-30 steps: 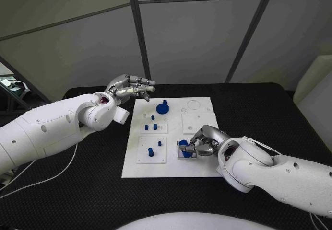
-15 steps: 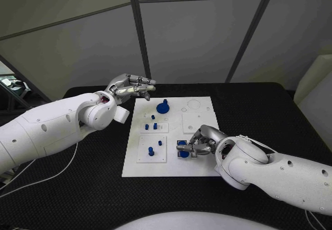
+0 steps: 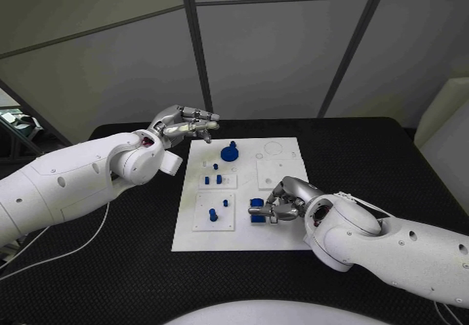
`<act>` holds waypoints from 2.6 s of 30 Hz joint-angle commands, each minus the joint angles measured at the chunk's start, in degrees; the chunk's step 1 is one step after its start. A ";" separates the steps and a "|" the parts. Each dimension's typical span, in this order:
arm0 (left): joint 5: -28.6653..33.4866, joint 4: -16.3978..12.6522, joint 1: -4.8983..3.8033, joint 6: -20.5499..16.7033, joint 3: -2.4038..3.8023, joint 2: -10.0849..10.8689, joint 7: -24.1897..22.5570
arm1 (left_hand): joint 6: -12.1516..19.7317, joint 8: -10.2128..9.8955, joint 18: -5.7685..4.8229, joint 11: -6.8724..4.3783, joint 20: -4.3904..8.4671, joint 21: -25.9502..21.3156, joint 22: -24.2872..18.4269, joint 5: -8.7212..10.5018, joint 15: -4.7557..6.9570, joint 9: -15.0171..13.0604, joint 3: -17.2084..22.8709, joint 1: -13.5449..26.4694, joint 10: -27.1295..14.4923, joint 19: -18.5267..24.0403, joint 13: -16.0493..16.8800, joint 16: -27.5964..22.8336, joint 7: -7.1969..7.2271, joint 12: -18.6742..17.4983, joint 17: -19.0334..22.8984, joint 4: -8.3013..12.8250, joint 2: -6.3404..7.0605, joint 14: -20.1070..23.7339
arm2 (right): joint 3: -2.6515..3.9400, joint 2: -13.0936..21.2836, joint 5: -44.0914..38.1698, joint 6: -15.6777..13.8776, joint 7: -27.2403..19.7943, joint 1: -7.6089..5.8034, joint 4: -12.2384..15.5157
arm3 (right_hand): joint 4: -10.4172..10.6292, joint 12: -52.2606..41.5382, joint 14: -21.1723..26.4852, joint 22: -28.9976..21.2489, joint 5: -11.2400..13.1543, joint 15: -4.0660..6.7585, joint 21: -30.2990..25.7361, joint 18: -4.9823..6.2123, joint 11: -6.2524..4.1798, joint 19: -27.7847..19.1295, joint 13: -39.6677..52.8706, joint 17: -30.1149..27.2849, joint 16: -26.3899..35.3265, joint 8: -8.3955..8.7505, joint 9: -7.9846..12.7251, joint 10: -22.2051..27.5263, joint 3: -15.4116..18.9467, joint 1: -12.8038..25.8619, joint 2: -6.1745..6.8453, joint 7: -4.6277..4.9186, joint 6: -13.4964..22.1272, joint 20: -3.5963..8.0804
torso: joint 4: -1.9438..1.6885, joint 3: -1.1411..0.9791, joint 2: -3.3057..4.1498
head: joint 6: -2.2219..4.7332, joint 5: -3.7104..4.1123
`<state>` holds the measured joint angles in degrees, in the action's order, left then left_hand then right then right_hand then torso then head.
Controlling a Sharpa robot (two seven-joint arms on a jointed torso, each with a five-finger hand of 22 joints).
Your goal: Assemble the parts on the task board
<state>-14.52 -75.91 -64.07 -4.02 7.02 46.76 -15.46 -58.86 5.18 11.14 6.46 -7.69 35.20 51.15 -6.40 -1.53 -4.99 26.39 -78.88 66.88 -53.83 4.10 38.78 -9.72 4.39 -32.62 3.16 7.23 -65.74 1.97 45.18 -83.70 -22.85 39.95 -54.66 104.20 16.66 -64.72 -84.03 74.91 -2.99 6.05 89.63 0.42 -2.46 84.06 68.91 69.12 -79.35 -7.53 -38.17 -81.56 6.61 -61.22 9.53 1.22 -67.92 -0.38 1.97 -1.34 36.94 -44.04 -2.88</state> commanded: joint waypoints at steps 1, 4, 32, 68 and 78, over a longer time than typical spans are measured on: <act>0.27 -0.12 -0.08 0.56 0.05 0.05 -0.20 | 0.28 -0.20 -0.71 0.00 -0.29 -0.13 -0.06 0.17 -0.46 -0.04 -0.46 0.29 -0.51 -0.08 0.07 -0.39 -0.23 -0.10 0.09 0.00 -0.28 -0.10 | 0.02 0.61 -2.16 -0.32 -1.04 -0.07 0.89 | -0.35 0.01 -2.25 15.09 -0.05 0.36 0.37 -0.42 -0.36 5.94 0.21 0.30 -0.17 0.29 -0.45 -0.03 -0.94 -3.41 -0.95 -0.07 -0.41 0.30 | 0.02 -0.04 0.01 | 0.00 0.05; 0.27 -0.11 -0.08 0.55 0.04 0.09 -0.19 | 0.28 -0.20 -0.71 0.00 -0.29 -0.13 -0.06 0.17 -0.46 -0.04 -0.46 0.29 -0.51 -0.08 0.07 -0.39 -0.23 -0.10 0.09 0.00 -0.28 -0.10 | 0.01 1.07 -2.42 0.37 -1.31 -0.06 1.25 | -1.83 -0.05 -2.31 15.09 -0.14 0.40 0.37 -0.42 -0.41 5.94 0.40 0.62 -0.33 0.38 -1.02 -0.13 -1.99 -7.81 -2.42 -0.12 -0.58 0.34 | 0.04 -0.01 -0.01 | -0.05 0.09; 0.27 -0.07 -0.07 0.54 0.04 0.22 -0.11 | 0.30 -0.22 -0.71 0.00 -0.29 -0.20 -0.10 0.17 -0.46 -0.04 -0.49 0.28 -0.55 -0.09 0.07 -0.44 -0.23 -0.10 0.11 0.04 -0.24 -0.09 | 0.00 1.82 -5.05 -1.75 -2.38 -0.06 0.82 | -9.11 0.96 -2.30 15.09 -4.48 0.64 0.37 -0.42 -0.70 5.94 0.24 1.09 -0.46 1.78 -2.08 -0.15 -1.22 -15.03 -6.00 -0.38 -1.59 0.61 | -0.05 -0.02 -0.01 | 0.03 0.37; 0.27 -0.81 0.11 0.56 0.02 0.72 -0.26 | 0.30 -0.25 -0.71 0.01 -0.30 -0.32 -0.17 0.16 -0.47 -0.05 -0.53 0.30 -0.59 -0.13 0.08 -0.52 -0.24 -0.09 0.15 0.03 -0.29 -0.10 | 1.30 14.64 -8.07 3.80 -2.01 0.01 1.86 | -7.96 1.52 -2.58 15.09 -5.33 -0.66 0.37 -0.42 0.83 5.94 0.29 2.55 -1.07 3.76 3.78 -0.32 2.84 -12.08 -8.24 1.44 2.69 -0.68 | -0.12 0.00 0.03 | 0.25 3.38; 0.27 -0.72 0.14 0.67 0.02 0.82 -0.15 | 0.30 -0.25 -0.71 0.01 -0.30 -0.32 -0.17 0.16 -0.47 -0.05 -0.53 0.30 -0.59 -0.13 0.08 -0.52 -0.24 -0.09 0.15 0.03 -0.29 -0.10 | 1.26 13.37 -8.20 5.04 -1.81 0.56 0.90 | -7.88 1.21 -2.65 15.09 -5.40 -0.60 0.37 -0.42 0.74 5.94 0.56 2.89 -1.25 3.71 4.05 -0.45 2.98 -12.07 -8.38 1.33 2.21 -0.65 | -0.03 0.03 0.04 | 0.17 3.23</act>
<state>-14.51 -76.55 -63.87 -3.93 7.00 47.57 -15.39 -58.86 5.19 11.13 6.60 -7.69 35.20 51.04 -6.40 -1.53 -4.99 26.08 -78.88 66.74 -53.83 4.10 38.40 -9.72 4.39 -32.52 3.16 7.23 -65.74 3.21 58.62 -91.05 -19.34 37.88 -54.11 105.12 8.86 -63.28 -83.93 74.90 -8.15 5.72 89.63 0.43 -1.63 83.86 69.44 71.97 -80.27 -3.60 -34.17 -81.58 9.24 -73.27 1.49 2.53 -65.35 -0.62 1.87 -1.32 36.97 -43.87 0.35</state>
